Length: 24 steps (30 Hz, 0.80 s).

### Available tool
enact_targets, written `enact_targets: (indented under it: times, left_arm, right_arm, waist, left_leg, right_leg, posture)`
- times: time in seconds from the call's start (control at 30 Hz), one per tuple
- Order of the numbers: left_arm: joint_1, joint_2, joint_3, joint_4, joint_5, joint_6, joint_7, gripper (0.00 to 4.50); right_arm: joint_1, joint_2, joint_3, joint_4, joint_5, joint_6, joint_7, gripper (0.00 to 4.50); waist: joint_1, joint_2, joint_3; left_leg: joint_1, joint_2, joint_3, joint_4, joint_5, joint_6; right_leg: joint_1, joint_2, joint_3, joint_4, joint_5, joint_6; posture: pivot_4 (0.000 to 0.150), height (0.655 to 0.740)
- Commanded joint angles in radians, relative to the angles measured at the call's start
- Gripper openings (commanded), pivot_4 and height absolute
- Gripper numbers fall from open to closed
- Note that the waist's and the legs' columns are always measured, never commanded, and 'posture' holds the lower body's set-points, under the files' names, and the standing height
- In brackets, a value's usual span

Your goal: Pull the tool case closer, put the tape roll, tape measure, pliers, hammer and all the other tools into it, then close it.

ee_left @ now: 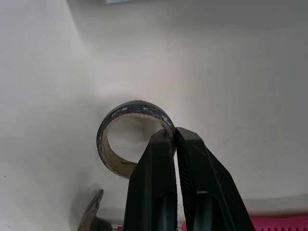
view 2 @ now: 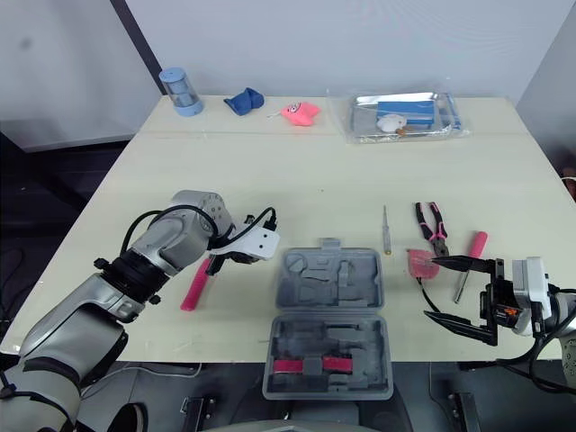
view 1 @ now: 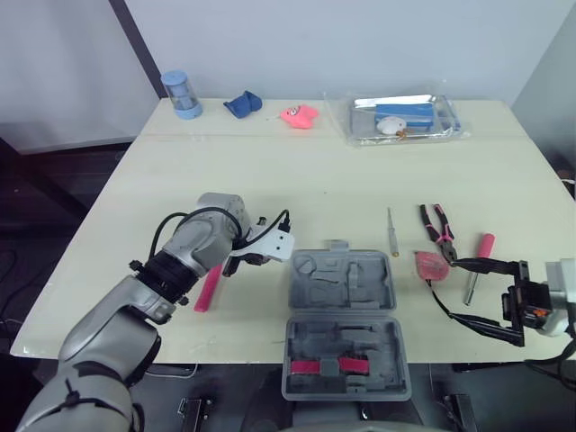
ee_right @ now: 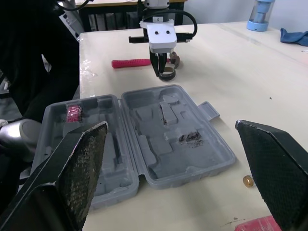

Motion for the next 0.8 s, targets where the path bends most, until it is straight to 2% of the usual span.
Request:
enact_targets:
  times: [0.03, 0.13, 0.3, 0.53, 0.8]
  left_arm:
    - [-0.019, 0.012, 0.062, -0.096, -0.044, 0.056, -0.050, 0.06]
    - [-0.028, 0.017, 0.098, -0.179, -0.133, 0.152, -0.112, 0.06]
    - [-0.038, 0.005, 0.084, -0.235, -0.257, 0.261, -0.122, 0.06]
    - [-0.044, -0.063, 0.034, -0.174, -0.304, 0.267, -0.088, 0.06]
    - [-0.081, -0.132, -0.005, -0.004, -0.301, 0.204, -0.050, 0.06]
  right_arm:
    - [-0.001, -0.013, -0.007, -0.027, 0.010, 0.002, -0.006, 4.50]
    - [0.002, -0.017, -0.006, -0.030, 0.013, 0.006, -0.007, 4.50]
    - [0.002, -0.024, -0.006, -0.035, 0.016, 0.016, -0.006, 4.50]
    - [0.000, -0.038, -0.012, -0.044, 0.024, 0.034, -0.005, 4.50]
    - [0.015, -0.061, -0.031, -0.049, 0.033, 0.046, 0.002, 4.50]
  waist:
    - [0.000, 0.000, 0.000]
    - [0.000, 0.000, 0.000]
    - [0.000, 0.000, 0.000]
    - [-0.001, 0.000, 0.000]
    - [0.000, 0.000, 0.000]
  left_leg:
    - [0.000, 0.000, 0.000, 0.000, 0.000, 0.000]
    - [0.000, 0.000, 0.000, 0.000, 0.000, 0.000]
    - [0.000, 0.000, 0.000, 0.000, 0.000, 0.000]
    - [0.000, 0.000, 0.000, 0.001, 0.000, 0.000]
    - [0.000, 0.000, 0.000, 0.001, 0.000, 0.000]
  right_leg:
    - [0.000, 0.000, 0.000, 0.000, 0.000, 0.000]
    - [0.000, 0.000, 0.000, 0.000, 0.000, 0.000]
    - [0.000, 0.000, 0.000, 0.000, 0.000, 0.000]
    - [0.000, 0.000, 0.000, 0.000, 0.000, 0.000]
    - [0.000, 0.000, 0.000, 0.000, 0.000, 0.000]
  posture:
    - [0.150, 0.7400]
    - [0.150, 0.7400]
    - [0.150, 0.7400]
    - [0.150, 0.7400]
    - [0.150, 0.7400]
